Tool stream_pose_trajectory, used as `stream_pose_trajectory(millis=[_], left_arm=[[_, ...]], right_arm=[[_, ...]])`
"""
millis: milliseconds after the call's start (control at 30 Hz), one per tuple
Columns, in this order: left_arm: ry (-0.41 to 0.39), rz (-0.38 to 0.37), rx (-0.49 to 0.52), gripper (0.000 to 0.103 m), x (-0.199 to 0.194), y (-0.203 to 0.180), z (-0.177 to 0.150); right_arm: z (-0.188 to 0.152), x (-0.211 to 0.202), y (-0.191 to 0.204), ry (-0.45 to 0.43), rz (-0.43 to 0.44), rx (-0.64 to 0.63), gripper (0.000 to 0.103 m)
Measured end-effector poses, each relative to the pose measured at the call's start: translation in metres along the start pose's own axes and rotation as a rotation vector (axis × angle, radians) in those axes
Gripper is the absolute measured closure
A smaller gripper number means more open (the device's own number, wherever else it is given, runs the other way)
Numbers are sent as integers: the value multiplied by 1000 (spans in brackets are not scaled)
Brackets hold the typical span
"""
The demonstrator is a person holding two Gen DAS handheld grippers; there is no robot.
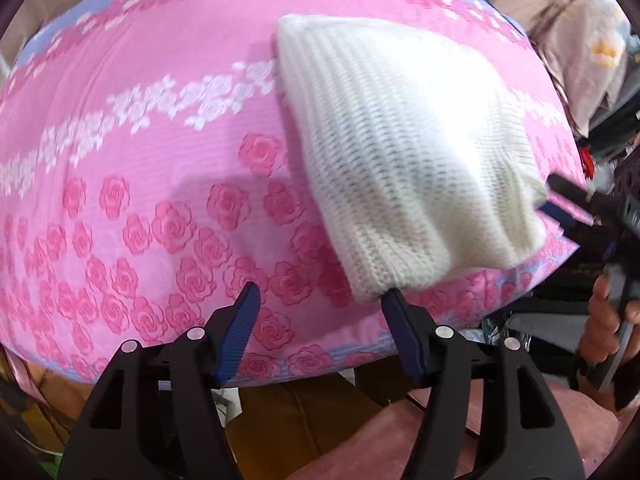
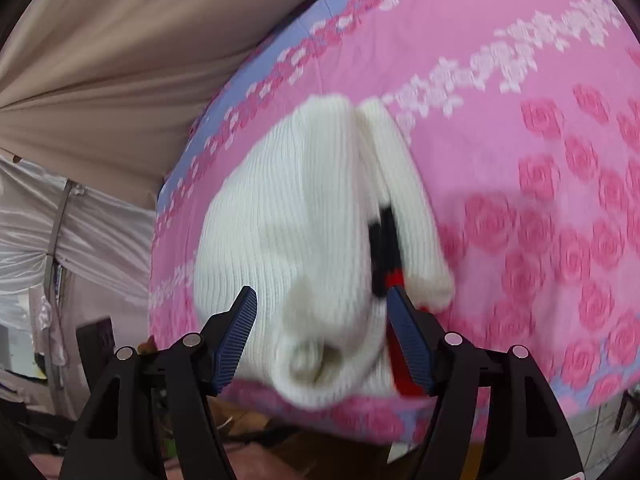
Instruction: Fold small clothes
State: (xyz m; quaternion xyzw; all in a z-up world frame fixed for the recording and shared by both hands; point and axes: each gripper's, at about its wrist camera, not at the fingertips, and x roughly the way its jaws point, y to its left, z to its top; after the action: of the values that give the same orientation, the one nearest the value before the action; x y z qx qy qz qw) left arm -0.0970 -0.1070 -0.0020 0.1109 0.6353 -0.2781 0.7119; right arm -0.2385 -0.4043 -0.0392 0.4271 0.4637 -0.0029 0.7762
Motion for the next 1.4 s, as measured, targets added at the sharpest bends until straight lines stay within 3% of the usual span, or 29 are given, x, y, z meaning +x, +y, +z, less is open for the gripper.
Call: stream_pose_trajectory(millis=[100, 167, 233, 367, 400, 433, 500, 533, 600, 633, 700, 733, 767, 800, 900, 967, 1033, 1167, 1300, 1400], left_arm=[[23, -40, 53, 29, -6, -15, -1], [32, -76, 100, 29, -12, -25, -4], [19, -66, 112, 18, -13, -26, -5], [37, -18, 45, 22, 11, -22, 11], [44, -9, 33, 33, 18, -24, 15], [55, 1, 28, 43, 24, -21, 17], [80, 61, 31, 49, 37, -23, 20], [89, 65, 29, 49, 42, -23, 20], [115, 67, 18, 49, 53, -24, 21], [127, 78, 18, 49, 58, -24, 20], [139, 80, 20, 48, 66, -26, 21], [136, 85, 19, 48, 66, -27, 22], [127, 92, 24, 47, 64, -28, 24], [112, 95, 30, 47, 61, -30, 25], [35, 57, 36, 46, 37, -35, 26], [-26, 4, 25, 40, 17, -38, 32], [-67, -2, 15, 34, 6, -35, 36], [-88, 50, -10, 34, 9, -32, 53], [-45, 37, -90, 33, 27, -19, 64], [-25, 41, -97, 33, 34, -18, 63]], right_arm=[[-23, -2, -6, 13, 18, 32, 36], [-31, 1, -1, 17, 45, 37, 36], [-37, 8, 5, 38, 48, 10, 35], [-39, 30, 2, 101, -26, -16, 34], [-39, 33, 2, 101, -48, -18, 49], [-36, 34, 4, 95, -60, -24, 85], [-33, 17, 12, 29, -19, -27, 86], [-33, -6, 18, -53, 48, -35, 87], [-32, -28, 17, -115, 70, -35, 88], [-33, -25, 9, -101, 36, -27, 88], [-39, 7, -17, 1, -111, -13, 87], [-45, 26, -34, 65, -159, 1, 91], [-49, 26, -41, 40, -92, 48, 90], [-48, 21, -39, 34, -81, 64, 86], [-40, -9, -19, -40, -131, 12, 61], [-28, -24, 2, -86, -163, -65, 53], [-16, -27, 15, -105, -167, -113, 44], [15, -20, 22, -115, -198, -134, 43], [34, -13, 24, -112, -151, -108, 42], [46, 12, 21, -72, -192, -109, 42]])
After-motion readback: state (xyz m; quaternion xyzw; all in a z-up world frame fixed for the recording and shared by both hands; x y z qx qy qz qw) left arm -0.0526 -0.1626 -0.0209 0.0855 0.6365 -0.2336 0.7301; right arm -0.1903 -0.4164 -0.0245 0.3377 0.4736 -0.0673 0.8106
